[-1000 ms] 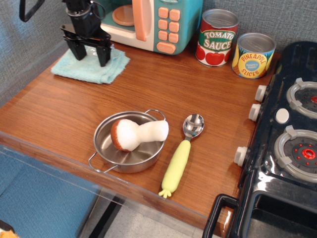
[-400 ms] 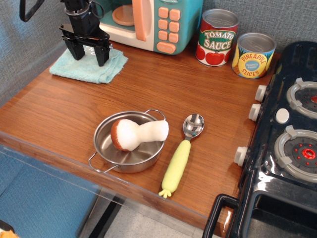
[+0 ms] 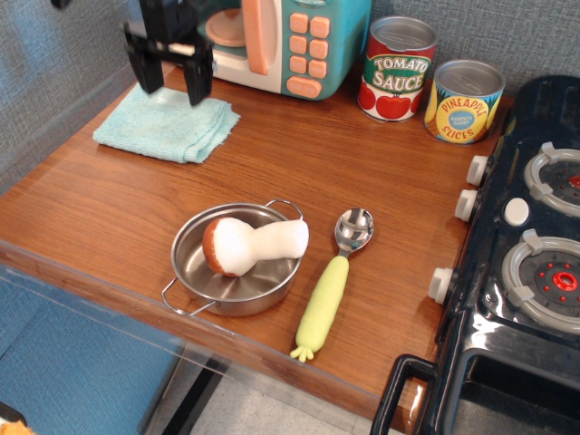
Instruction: Move the blue towel to the left edge of the table
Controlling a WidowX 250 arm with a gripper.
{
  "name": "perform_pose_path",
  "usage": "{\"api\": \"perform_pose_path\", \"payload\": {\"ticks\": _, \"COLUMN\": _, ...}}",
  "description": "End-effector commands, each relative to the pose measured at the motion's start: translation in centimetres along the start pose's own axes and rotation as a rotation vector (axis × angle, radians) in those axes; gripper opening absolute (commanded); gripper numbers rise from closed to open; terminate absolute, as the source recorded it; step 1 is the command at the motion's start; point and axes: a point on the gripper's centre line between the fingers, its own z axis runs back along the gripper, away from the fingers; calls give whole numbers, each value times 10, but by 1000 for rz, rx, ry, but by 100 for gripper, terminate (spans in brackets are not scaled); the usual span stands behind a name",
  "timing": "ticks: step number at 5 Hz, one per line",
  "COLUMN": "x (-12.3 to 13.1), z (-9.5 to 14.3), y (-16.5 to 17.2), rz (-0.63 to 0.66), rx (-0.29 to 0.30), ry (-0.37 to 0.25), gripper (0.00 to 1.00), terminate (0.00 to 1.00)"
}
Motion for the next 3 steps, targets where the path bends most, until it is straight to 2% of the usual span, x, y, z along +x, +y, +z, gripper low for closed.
{"api": "perform_pose_path", "payload": {"ticks": 1, "x": 0, "z": 59, "y": -6, "rz": -12, "rx": 80, "ry": -23, "gripper": 100, "terminate": 0}}
{"api": "perform_pose_path", "payload": {"ticks": 2, "x": 0, "z": 59, "y": -6, "rz": -12, "rx": 80, "ry": -23, "gripper": 100, "terminate": 0}}
{"api": "perform_pose_path", "payload": {"ticks": 3, "x": 0, "z": 59, "y": -6, "rz": -12, "rx": 80, "ry": -23, "gripper": 100, "terminate": 100}}
